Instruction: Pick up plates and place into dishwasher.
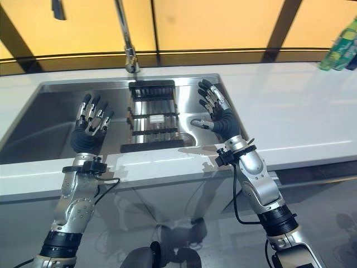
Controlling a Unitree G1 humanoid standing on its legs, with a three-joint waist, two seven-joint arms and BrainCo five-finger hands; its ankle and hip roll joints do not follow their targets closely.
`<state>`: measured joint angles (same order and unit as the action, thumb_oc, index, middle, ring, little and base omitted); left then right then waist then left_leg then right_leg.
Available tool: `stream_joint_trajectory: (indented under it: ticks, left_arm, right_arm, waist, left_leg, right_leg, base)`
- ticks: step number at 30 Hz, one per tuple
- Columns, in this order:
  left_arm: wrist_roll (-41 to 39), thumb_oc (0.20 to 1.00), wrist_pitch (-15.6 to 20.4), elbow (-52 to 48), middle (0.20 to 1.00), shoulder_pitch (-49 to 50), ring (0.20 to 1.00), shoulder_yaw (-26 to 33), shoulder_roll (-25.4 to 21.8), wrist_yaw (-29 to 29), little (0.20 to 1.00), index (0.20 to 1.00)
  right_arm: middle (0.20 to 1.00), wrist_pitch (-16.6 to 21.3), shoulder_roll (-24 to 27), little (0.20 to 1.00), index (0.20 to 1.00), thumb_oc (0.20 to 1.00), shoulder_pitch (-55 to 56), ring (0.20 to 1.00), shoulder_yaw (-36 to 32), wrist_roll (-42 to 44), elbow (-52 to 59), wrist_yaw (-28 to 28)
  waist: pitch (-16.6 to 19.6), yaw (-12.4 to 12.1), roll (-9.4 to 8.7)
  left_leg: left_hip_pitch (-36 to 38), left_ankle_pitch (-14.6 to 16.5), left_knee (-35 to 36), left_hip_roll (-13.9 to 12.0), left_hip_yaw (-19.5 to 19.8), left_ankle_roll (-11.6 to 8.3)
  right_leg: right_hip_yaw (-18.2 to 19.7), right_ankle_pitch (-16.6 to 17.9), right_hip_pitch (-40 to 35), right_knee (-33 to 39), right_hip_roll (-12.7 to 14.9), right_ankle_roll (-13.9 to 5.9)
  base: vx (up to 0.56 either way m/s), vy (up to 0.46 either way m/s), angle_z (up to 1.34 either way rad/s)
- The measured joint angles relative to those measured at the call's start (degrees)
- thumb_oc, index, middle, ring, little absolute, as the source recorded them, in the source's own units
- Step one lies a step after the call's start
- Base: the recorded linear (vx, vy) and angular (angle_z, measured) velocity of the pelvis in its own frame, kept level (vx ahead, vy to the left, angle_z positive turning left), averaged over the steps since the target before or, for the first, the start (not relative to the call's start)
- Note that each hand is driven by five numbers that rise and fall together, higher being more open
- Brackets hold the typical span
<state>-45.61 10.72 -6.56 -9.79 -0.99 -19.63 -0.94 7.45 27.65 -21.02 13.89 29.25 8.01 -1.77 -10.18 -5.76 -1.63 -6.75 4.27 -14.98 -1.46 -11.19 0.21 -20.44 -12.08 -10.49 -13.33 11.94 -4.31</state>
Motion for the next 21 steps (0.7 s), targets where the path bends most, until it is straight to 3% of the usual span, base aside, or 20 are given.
stream_joint_trajectory:
  ticks: [3,5,8,9,13,17,21]
  left_arm:
    - [2.1,1.0,-0.8,0.8,1.0,-0.5,1.0,0.0,-1.3,0.5,1.0,1.0]
    - [2.2,1.0,-0.9,0.8,1.0,-0.5,1.0,0.1,-2.4,0.4,1.0,1.0]
    - [2.5,1.0,-0.8,0.8,1.0,-1.4,1.0,-0.3,-3.1,-0.4,1.0,1.0]
    - [3.7,1.0,-0.9,0.9,1.0,-1.4,1.0,-0.9,-2.9,-1.1,1.0,1.0]
    - [5.1,1.0,-1.1,1.1,1.0,-1.8,1.0,-5.1,-0.9,-1.9,1.0,1.0]
    - [6.1,1.0,-1.5,1.1,1.0,-1.8,1.0,-5.6,2.4,-2.0,1.0,1.0]
    - [6.0,1.0,-2.5,1.0,1.0,-1.8,1.0,-6.2,2.0,-2.1,1.0,1.0]
  right_arm:
    - [1.0,0.1,0.0,1.0,1.0,1.0,2.8,1.0,-0.1,-0.6,2.7,1.1]
    - [1.0,0.6,-0.1,1.0,1.0,1.0,4.1,1.0,-0.1,-0.6,3.8,1.0]
    - [1.0,1.8,0.2,1.0,1.0,1.0,5.8,1.0,-0.2,-0.6,3.6,0.9]
    - [1.0,2.2,0.1,1.0,1.0,1.0,5.7,1.0,-0.2,-0.5,2.7,0.8]
    - [1.0,2.4,0.4,1.0,1.0,1.0,6.6,1.0,-2.7,-0.3,1.8,0.8]
    - [1.0,2.4,0.4,1.0,1.0,1.0,6.7,1.0,-6.0,1.3,1.8,0.7]
    - [1.0,1.3,0.3,1.0,1.0,1.0,6.7,1.0,-6.3,1.7,2.0,0.9]
  waist:
    - [-0.1,0.4,0.12]
    - [0.1,0.4,0.15]
    - [0.7,2.6,-0.49]
    - [1.0,3.4,-0.87]
    - [3.0,6.3,0.64]
    - [3.3,6.5,0.93]
    - [4.8,6.4,0.7]
  left_leg:
    - [3.0,-0.4,2.5,0.8,2.2,1.34]
    - [5.0,-0.1,4.0,1.2,2.8,1.94]
    - [5.0,-1.4,6.3,1.7,5.3,1.29]
    - [5.1,-1.9,6.9,2.0,5.7,0.75]
    - [4.4,-4.1,10.5,0.9,8.6,-1.12]
    - [6.9,-4.8,13.1,0.1,8.4,-2.02]
    - [8.3,-5.0,14.9,0.2,8.3,-2.26]
  right_leg:
    - [3.8,-0.2,6.4,-16.4,2.2,-0.44]
    - [6.5,-0.7,8.8,-18.3,1.0,-0.53]
    - [10.9,-0.9,11.2,-6.2,-3.0,0.64]
    - [12.2,2.5,11.6,-1.9,-3.0,0.25]
    - [13.2,4.0,10.2,1.8,-6.1,1.49]
    - [12.6,4.6,7.1,5.4,-7.2,2.14]
    - [11.9,4.6,5.1,7.9,-7.3,2.11]
  base:
    - [0.1,0.019,0.44]
    - [0.11,-0.152,0.22]
    - [0.11,-0.19,0.4]
    - [0.08,-0.164,0.35]
    - [0.04,-0.137,0.33]
    - [0.04,-0.098,0.04]
    - [0.04,-0.056,0.11]
